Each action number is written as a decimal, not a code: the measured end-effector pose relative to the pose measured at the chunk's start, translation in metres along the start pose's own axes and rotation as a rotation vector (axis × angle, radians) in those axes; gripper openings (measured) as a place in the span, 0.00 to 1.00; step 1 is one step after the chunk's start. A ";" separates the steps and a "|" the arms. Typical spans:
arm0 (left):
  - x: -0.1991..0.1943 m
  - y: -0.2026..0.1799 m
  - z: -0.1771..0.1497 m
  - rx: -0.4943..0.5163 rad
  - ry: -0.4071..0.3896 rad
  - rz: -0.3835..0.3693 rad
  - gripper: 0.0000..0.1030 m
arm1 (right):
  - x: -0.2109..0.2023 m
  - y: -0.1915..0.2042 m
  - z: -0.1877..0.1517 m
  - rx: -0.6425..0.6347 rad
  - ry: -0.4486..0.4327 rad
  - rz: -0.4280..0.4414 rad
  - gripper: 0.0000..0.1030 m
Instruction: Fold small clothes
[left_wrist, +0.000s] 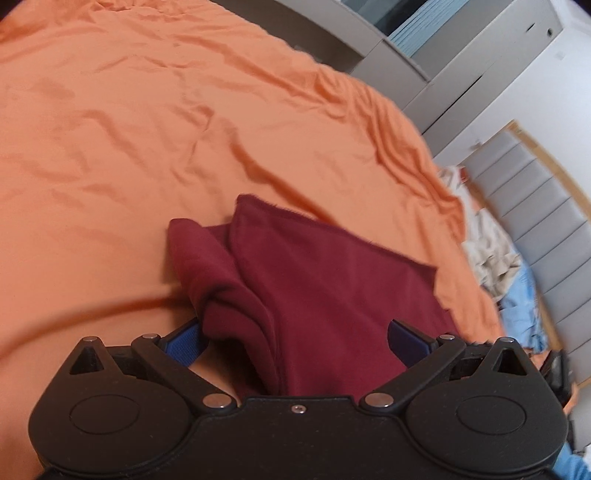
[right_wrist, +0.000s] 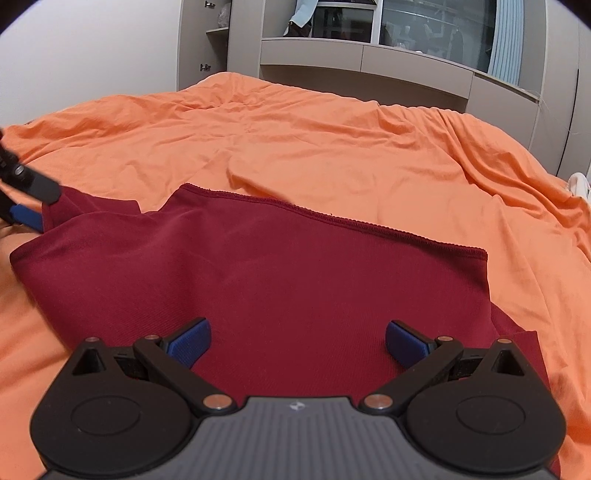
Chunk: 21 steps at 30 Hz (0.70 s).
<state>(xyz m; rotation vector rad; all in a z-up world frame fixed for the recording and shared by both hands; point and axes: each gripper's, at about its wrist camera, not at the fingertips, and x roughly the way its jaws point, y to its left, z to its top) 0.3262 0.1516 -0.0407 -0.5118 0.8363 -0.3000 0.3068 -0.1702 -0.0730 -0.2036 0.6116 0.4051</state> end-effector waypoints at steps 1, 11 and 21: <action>-0.001 -0.002 -0.003 0.003 0.002 0.016 0.99 | 0.000 0.000 0.000 0.002 0.001 -0.001 1.00; -0.045 -0.023 -0.058 -0.074 -0.117 0.025 0.99 | -0.001 -0.006 0.000 0.039 0.025 0.015 1.00; -0.042 -0.046 -0.100 -0.135 -0.112 -0.071 0.99 | -0.004 -0.020 -0.003 0.089 0.049 0.050 1.00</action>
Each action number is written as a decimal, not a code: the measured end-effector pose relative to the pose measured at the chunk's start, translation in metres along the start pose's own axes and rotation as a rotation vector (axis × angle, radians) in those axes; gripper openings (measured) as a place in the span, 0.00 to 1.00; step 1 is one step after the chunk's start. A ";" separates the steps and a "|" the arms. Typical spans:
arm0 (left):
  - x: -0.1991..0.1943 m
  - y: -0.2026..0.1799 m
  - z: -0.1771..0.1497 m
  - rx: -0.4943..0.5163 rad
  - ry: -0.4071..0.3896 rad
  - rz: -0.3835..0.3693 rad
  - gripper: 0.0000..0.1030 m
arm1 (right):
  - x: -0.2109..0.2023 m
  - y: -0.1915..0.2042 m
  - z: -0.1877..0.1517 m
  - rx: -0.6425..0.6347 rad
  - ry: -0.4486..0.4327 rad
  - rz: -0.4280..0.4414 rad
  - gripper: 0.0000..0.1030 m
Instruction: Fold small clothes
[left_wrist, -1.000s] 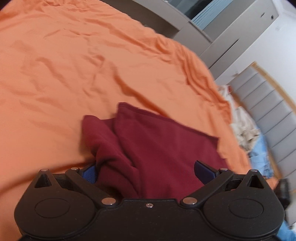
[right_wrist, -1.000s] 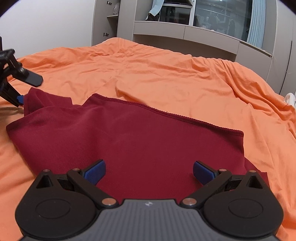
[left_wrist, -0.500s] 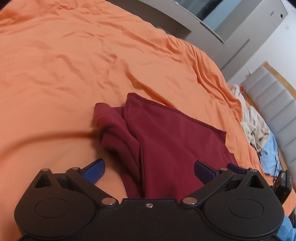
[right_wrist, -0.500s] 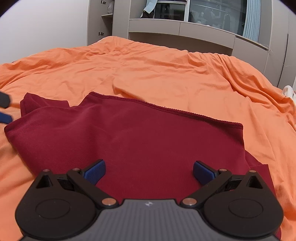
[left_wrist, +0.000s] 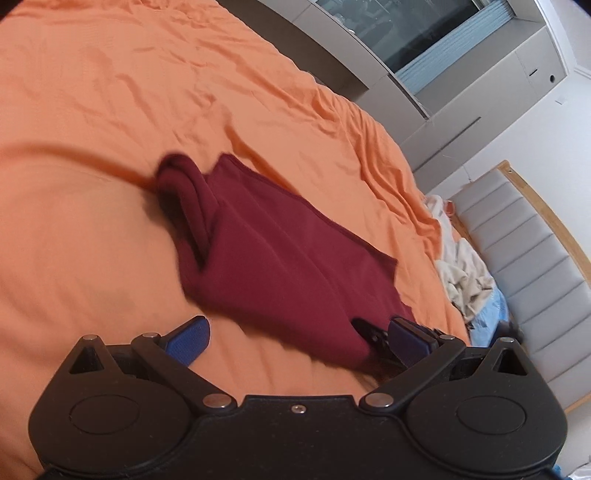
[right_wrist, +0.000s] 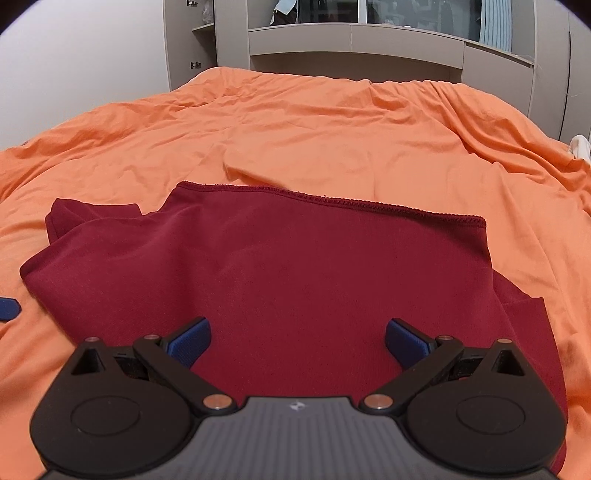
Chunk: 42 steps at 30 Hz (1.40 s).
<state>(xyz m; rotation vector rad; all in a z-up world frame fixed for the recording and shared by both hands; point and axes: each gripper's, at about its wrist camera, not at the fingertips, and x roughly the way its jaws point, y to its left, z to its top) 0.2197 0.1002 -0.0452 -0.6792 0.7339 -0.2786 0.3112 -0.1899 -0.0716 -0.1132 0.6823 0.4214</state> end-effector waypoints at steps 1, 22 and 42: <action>0.003 -0.002 -0.004 0.002 0.004 -0.009 0.99 | 0.000 -0.001 -0.001 0.003 -0.001 0.000 1.00; 0.058 -0.030 0.002 0.037 -0.201 0.191 0.99 | -0.010 -0.002 -0.017 0.075 -0.033 -0.001 1.00; 0.065 -0.016 -0.002 -0.019 -0.275 0.286 0.99 | -0.012 0.004 -0.024 0.044 -0.063 -0.033 1.00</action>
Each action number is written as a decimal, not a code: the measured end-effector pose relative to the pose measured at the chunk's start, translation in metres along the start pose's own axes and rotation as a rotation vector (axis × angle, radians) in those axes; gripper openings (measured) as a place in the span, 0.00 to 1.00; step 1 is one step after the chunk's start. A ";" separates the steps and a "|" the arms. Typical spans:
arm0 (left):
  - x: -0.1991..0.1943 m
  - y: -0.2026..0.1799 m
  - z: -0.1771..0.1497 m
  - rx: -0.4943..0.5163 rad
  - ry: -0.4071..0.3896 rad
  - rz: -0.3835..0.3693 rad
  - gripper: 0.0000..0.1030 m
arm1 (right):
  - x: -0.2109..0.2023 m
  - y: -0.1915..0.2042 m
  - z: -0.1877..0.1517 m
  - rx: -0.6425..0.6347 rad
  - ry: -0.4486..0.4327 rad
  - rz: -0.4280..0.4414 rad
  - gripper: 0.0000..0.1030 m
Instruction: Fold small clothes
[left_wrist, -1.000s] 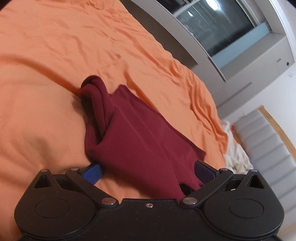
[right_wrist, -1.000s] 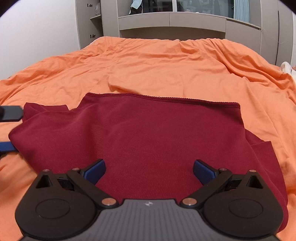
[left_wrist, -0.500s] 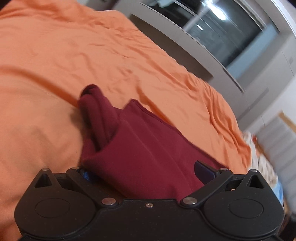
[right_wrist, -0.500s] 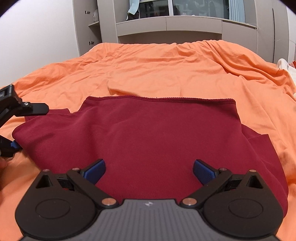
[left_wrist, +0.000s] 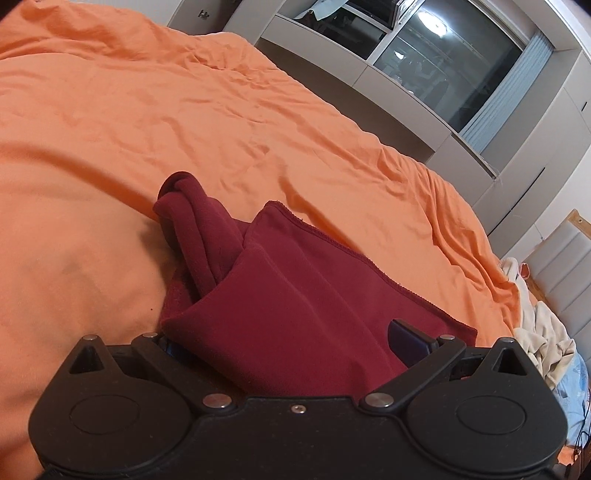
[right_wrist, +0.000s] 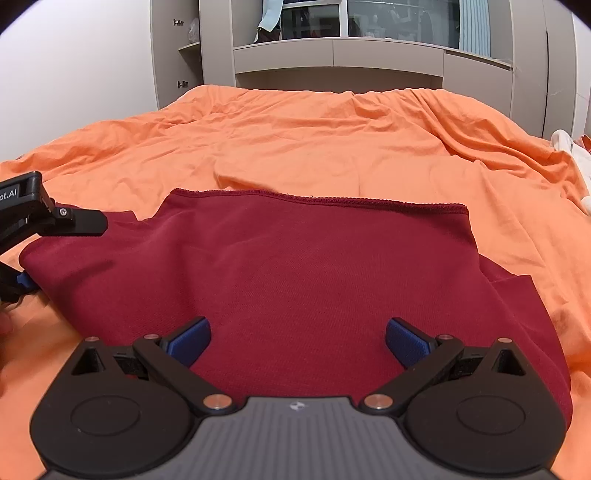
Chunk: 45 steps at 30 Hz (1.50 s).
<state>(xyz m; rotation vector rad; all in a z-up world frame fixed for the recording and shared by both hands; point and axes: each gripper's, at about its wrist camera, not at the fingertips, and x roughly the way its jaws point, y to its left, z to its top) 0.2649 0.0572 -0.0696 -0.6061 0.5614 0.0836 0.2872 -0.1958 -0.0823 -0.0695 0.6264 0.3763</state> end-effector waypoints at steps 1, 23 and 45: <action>0.000 0.000 0.000 0.002 0.000 0.001 0.99 | 0.000 0.000 0.000 -0.001 0.000 -0.001 1.00; 0.002 0.000 0.012 -0.128 -0.146 0.162 0.35 | -0.048 -0.057 0.045 0.038 -0.096 -0.089 1.00; 0.011 -0.224 -0.029 0.694 0.009 -0.280 0.18 | -0.109 -0.223 0.051 0.418 -0.214 -0.262 1.00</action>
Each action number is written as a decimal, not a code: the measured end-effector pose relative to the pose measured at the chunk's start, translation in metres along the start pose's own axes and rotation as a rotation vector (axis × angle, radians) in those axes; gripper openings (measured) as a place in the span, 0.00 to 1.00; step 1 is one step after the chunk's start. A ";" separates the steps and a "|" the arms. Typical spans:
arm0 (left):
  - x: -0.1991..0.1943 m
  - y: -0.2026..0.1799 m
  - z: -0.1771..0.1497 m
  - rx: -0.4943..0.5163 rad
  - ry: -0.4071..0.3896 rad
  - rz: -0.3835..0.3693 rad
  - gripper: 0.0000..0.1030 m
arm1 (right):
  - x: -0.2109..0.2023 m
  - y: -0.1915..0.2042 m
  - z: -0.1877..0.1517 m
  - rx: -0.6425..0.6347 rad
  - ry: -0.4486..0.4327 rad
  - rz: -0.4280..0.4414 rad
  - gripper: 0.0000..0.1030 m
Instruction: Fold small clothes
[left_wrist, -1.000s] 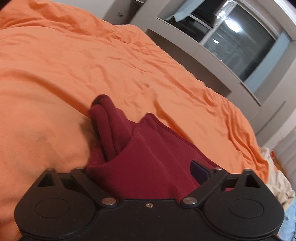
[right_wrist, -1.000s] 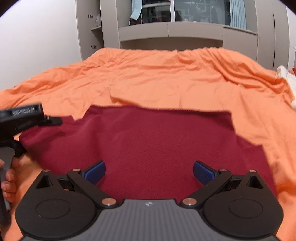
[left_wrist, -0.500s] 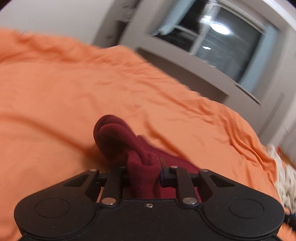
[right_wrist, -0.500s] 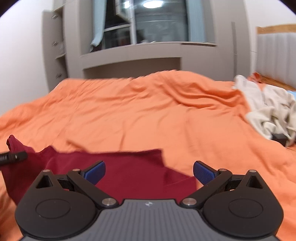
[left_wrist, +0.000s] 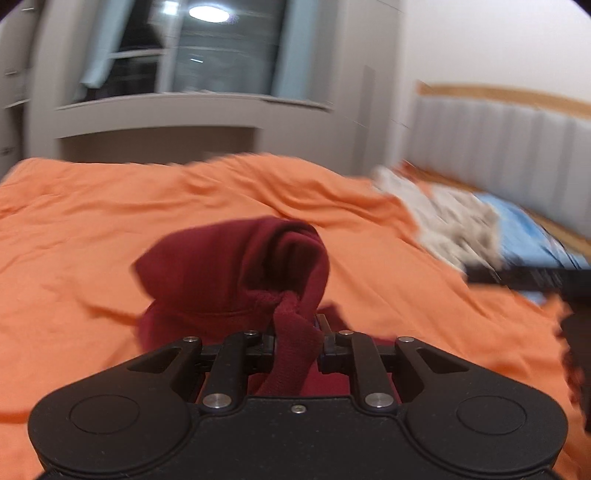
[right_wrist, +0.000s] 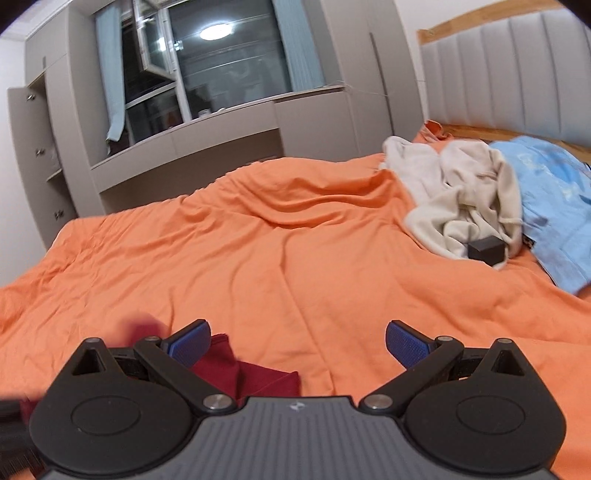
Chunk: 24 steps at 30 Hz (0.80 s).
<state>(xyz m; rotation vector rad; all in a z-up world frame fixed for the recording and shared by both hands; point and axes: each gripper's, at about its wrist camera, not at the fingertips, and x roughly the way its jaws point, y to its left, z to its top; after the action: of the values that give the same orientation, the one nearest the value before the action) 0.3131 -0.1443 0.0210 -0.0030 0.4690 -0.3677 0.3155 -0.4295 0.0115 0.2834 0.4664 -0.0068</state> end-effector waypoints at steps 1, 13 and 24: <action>0.005 -0.011 -0.003 0.020 0.023 -0.029 0.18 | 0.000 -0.003 0.000 0.010 0.004 0.001 1.00; 0.029 -0.051 -0.059 0.156 0.157 -0.117 0.36 | 0.028 -0.001 -0.023 0.066 0.144 0.063 1.00; 0.007 -0.048 -0.059 0.200 0.147 -0.113 0.72 | 0.061 0.017 -0.033 0.125 0.197 0.409 0.94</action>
<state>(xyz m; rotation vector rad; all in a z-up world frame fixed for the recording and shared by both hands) 0.2763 -0.1869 -0.0305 0.1935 0.5770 -0.5271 0.3567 -0.4004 -0.0397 0.5008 0.5973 0.3951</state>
